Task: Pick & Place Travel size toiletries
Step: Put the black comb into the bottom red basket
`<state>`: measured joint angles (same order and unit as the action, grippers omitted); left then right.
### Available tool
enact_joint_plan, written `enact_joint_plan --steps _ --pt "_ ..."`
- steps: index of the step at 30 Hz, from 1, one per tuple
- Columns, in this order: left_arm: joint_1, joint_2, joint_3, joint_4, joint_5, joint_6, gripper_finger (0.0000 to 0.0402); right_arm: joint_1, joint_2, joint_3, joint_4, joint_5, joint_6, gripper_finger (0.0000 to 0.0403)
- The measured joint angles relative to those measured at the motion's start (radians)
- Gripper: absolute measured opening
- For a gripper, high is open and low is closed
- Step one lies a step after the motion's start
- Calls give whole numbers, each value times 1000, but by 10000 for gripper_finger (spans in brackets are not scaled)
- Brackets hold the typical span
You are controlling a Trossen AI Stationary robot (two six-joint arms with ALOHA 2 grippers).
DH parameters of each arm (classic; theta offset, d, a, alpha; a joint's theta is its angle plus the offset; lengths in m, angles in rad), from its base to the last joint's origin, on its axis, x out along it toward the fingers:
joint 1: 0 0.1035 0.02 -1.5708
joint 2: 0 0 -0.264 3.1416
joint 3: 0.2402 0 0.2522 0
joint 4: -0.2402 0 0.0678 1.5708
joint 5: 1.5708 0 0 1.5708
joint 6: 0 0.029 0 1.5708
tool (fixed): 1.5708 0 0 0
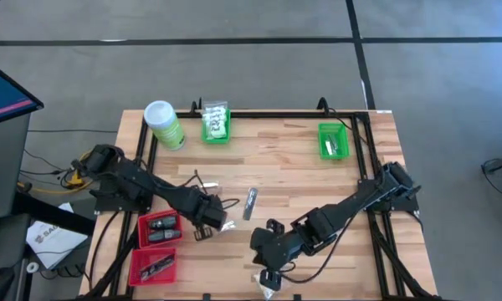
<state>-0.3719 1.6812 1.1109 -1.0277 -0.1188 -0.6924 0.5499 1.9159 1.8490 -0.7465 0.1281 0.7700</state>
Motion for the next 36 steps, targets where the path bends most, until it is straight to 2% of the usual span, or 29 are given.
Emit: enact_joint_plan --steps 2,8,12,18,25,28,32,36 --pt "17 24 -2 2 26 4 0 -1 -57 -113 148 13 13 0" --pt "37 80 -34 -4 59 4 0 -3 -279 -637 747 1 211 0" --pt "38 109 -52 -5 105 4 0 -5 -384 -809 932 2 286 0" --pt "41 134 -60 69 128 9 0 -28 -476 -856 903 3 220 0" --pt "120 131 -47 298 134 58 0 -93 -556 -855 763 -3 128 0" --pt "157 122 -26 273 114 58 0 -139 -585 -856 620 -66 141 0" --pt "204 50 -8 230 39 11 0 -193 -621 -856 426 -102 65 0" --pt "295 27 -11 187 9 -10 0 -271 -630 -856 346 -198 -28 0"
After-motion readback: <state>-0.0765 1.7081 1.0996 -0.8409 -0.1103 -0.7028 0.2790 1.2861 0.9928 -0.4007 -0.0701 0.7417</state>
